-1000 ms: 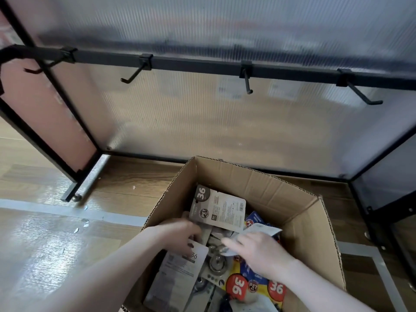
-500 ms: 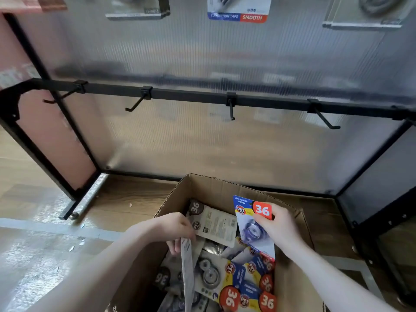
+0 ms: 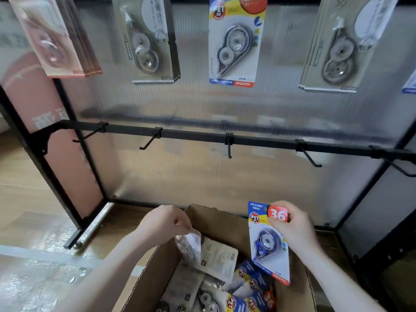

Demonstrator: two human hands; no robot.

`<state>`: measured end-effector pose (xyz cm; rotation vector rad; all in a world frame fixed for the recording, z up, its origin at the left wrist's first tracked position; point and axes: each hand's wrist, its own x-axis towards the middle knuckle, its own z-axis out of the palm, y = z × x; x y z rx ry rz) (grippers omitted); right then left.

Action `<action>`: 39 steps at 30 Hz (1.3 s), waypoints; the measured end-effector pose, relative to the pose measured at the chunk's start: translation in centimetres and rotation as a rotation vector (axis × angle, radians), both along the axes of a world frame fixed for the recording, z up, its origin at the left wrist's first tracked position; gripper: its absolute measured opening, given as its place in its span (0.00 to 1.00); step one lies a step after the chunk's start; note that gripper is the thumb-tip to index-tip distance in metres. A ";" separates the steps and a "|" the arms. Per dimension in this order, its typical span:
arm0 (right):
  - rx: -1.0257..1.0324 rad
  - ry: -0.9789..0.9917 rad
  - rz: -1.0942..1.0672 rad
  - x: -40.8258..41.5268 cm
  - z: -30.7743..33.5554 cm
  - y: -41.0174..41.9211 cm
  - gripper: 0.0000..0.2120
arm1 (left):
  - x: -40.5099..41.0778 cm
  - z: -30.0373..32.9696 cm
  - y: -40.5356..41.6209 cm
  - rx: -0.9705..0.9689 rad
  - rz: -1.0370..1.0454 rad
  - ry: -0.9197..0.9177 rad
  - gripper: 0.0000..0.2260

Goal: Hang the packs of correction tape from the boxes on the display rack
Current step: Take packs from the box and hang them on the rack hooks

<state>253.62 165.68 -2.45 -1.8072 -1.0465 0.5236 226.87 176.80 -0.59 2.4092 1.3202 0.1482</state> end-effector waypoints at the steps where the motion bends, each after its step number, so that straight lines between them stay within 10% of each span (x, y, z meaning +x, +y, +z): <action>1: 0.011 -0.030 0.004 -0.1 0.6 0.1 0.15 | 0.3 0.8 0.1 0.033 0.013 -0.040 0.03; 17: 0.017 -0.478 0.146 1.3 11.8 0.6 0.10 | 4.5 14.2 1.4 0.235 -0.236 -0.107 0.05; 39: 0.359 -0.342 0.066 9.3 26.5 0.4 0.06 | 7.8 31.1 2.4 0.429 -0.252 -0.502 0.07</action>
